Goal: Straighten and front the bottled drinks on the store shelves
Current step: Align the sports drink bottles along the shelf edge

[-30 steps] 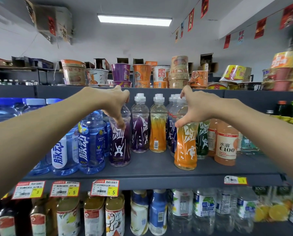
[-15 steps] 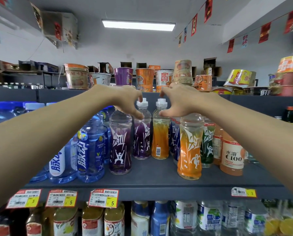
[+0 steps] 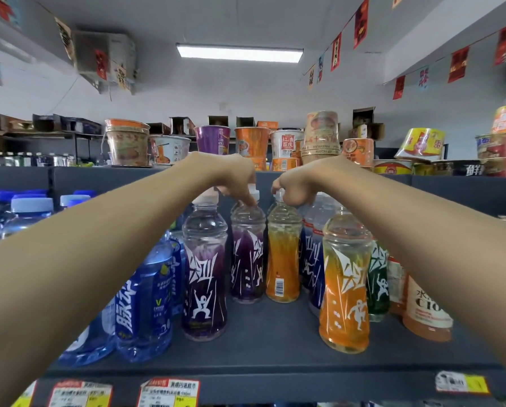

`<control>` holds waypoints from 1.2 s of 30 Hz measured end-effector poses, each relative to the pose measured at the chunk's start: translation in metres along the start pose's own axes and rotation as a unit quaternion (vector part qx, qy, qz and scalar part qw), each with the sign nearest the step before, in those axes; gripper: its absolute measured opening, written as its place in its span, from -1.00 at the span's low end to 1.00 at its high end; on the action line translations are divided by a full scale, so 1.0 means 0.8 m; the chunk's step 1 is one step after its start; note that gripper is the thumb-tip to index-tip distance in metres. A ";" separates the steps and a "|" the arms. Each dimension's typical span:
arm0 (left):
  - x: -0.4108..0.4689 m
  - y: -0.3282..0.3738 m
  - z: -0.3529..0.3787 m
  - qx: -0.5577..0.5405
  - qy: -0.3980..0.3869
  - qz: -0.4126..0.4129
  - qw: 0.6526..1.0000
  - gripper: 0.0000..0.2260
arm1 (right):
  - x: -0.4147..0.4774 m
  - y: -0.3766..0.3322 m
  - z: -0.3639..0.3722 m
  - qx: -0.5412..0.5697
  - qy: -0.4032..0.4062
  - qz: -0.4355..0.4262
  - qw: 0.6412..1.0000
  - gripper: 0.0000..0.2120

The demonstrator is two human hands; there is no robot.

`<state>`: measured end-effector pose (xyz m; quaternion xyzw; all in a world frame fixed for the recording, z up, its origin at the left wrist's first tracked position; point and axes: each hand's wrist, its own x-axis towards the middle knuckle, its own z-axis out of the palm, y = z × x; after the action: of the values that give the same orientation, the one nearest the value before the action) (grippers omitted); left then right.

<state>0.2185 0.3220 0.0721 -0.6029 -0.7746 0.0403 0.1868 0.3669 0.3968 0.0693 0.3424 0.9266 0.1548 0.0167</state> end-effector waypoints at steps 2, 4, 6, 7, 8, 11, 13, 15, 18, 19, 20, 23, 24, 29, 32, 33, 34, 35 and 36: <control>0.002 -0.006 -0.001 -0.016 0.011 0.002 1.000 -0.52 | 0.002 0.003 0.001 0.019 -0.003 -0.012 1.000 -0.42; 0.002 -0.010 -0.004 -0.052 0.015 0.006 0.998 -0.60 | 0.000 0.007 -0.004 0.021 -0.002 -0.019 1.000 -0.38; 0.001 -0.012 -0.006 -0.076 0.020 0.015 0.997 -0.66 | -0.003 0.012 -0.009 0.029 -0.003 -0.022 0.999 -0.36; 0.001 -0.012 -0.006 -0.082 0.024 0.019 0.996 -0.67 | -0.003 0.015 -0.010 0.050 -0.008 -0.020 0.998 -0.37; 0.001 -0.013 -0.008 -0.091 0.027 0.022 0.995 -0.69 | -0.004 0.015 -0.011 0.075 -0.014 -0.017 0.997 -0.40; -0.002 -0.017 -0.012 -0.105 0.026 0.029 0.994 -0.71 | -0.006 0.014 -0.010 0.099 -0.011 -0.019 0.995 -0.50; -0.005 -0.017 -0.015 -0.106 0.026 0.033 0.993 -0.75 | -0.007 0.014 -0.010 0.080 -0.003 -0.023 0.997 -0.55; -0.006 -0.017 -0.015 -0.109 0.025 0.037 0.993 -0.80 | -0.008 0.014 -0.010 0.070 0.004 -0.023 0.997 -0.60; -0.007 -0.017 -0.013 -0.130 0.007 0.042 0.991 -0.80 | -0.009 0.013 -0.009 0.055 0.016 -0.022 0.998 -0.61; -0.007 -0.018 -0.012 -0.138 0.000 0.042 0.990 -0.78 | -0.009 0.012 -0.009 0.052 0.019 -0.022 0.998 -0.61; -0.007 -0.018 -0.011 -0.143 -0.007 0.040 0.989 -0.76 | -0.010 0.012 -0.008 0.050 0.021 -0.022 0.998 -0.61; -0.010 -0.015 -0.014 -0.135 -0.028 0.045 0.989 -0.66 | -0.011 0.012 -0.009 0.047 0.019 -0.024 0.998 -0.61; -0.011 -0.014 -0.016 -0.129 -0.038 0.048 0.990 -0.61 | -0.011 0.013 -0.009 0.057 0.010 -0.027 0.998 -0.58; -0.007 0.000 -0.017 -0.031 -0.056 0.024 0.998 -0.28 | -0.013 0.013 -0.004 0.062 -0.012 -0.040 0.997 -0.26; -0.002 0.006 -0.012 0.033 -0.043 0.028 0.998 -0.23 | -0.012 0.010 0.000 0.017 0.029 -0.033 0.999 -0.26; -0.002 0.006 -0.012 0.040 -0.039 0.031 0.998 -0.22 | -0.011 0.009 0.002 0.013 0.039 -0.034 0.999 -0.27; -0.002 0.006 -0.013 0.045 -0.037 0.032 0.998 -0.21 | -0.009 0.008 0.003 0.010 0.045 -0.034 0.998 -0.27; -0.003 0.004 -0.014 0.049 -0.036 0.031 0.998 -0.21 | -0.008 0.008 0.003 0.010 0.048 -0.034 0.998 -0.27; -0.004 0.003 -0.014 0.049 -0.037 0.028 0.998 -0.19 | -0.006 0.007 0.003 0.010 0.049 -0.035 0.998 -0.27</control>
<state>0.2248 0.3178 0.0808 -0.6129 -0.7607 0.1054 0.1858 0.3746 0.3983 0.0683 0.3018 0.9393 0.1613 -0.0267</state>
